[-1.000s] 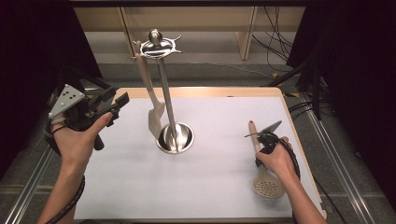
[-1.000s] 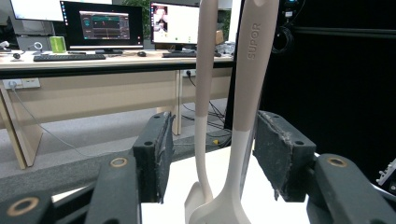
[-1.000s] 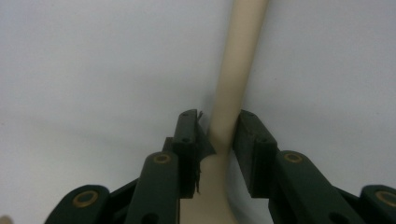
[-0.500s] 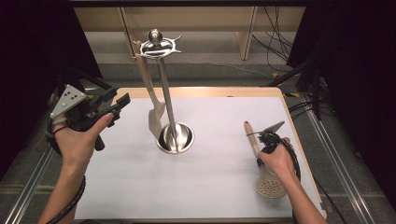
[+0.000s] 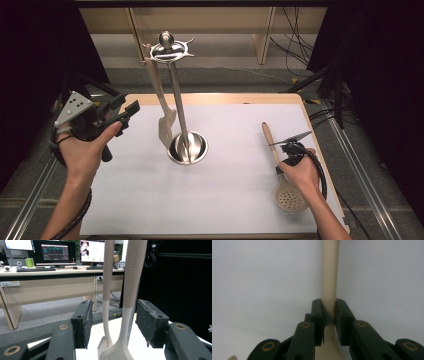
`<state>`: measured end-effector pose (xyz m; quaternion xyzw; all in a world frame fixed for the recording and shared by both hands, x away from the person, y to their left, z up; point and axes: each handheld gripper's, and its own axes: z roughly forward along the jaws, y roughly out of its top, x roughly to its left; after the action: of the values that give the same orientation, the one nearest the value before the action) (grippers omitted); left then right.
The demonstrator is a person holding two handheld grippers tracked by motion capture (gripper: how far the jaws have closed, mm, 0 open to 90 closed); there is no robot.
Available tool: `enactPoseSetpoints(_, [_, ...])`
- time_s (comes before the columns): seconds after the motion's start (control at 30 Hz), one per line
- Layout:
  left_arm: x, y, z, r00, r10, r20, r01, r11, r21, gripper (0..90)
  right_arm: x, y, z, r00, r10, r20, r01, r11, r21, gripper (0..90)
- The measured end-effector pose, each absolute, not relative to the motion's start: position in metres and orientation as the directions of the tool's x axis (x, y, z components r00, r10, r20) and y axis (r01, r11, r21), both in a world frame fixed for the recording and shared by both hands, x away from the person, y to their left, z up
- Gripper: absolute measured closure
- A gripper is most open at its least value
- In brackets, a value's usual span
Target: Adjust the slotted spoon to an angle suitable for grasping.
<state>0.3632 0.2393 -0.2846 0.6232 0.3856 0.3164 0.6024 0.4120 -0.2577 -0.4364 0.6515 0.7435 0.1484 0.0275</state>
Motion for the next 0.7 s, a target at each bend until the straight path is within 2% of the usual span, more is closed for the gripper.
enactPoseSetpoints(0.27, [0.363,0.236,-0.285,0.506,0.860,-0.066,0.100,0.018,0.995,46.2,0.395,-0.261,-0.424,-0.219,0.958,0.187,0.893,0.120,0.434,79.4])
enactPoseSetpoints(0.33, [0.363,0.236,-0.285,0.507,0.859,-0.067,0.101,0.018,0.995,46.2,0.392,-0.263,-0.422,-0.253,0.950,0.181,0.864,0.138,0.484,79.4])
enactPoseSetpoints(0.37, [0.363,0.236,-0.285,0.507,0.859,-0.067,0.101,0.017,0.995,46.3,0.391,-0.265,-0.420,-0.290,0.931,0.221,0.853,0.147,0.500,79.4])
enactPoseSetpoints(0.47, [0.363,0.237,-0.285,0.507,0.859,-0.067,0.100,0.018,0.995,46.2,0.388,-0.268,-0.420,-0.356,0.920,0.166,0.788,0.200,0.582,79.4])
enactPoseSetpoints(0.5, [0.363,0.236,-0.285,0.507,0.859,-0.066,0.100,0.017,0.995,46.2,0.385,-0.266,-0.417,-0.353,0.918,0.180,0.780,0.182,0.598,79.4])
enactPoseSetpoints(0.6, [0.362,0.235,-0.285,0.512,0.857,-0.064,0.100,0.015,0.995,46.2,0.380,-0.264,-0.412,-0.355,0.926,0.132,0.740,0.191,0.645,79.4])
enactPoseSetpoints(0.67, [0.362,0.234,-0.286,0.512,0.857,-0.062,0.100,0.012,0.995,46.3,0.376,-0.260,-0.408,-0.346,0.924,0.164,0.725,0.152,0.672,79.4])
enactPoseSetpoints(0.7, [0.362,0.234,-0.286,0.516,0.854,-0.061,0.099,0.011,0.995,46.3,0.376,-0.262,-0.408,-0.375,0.916,0.142,0.690,0.174,0.702,79.4])
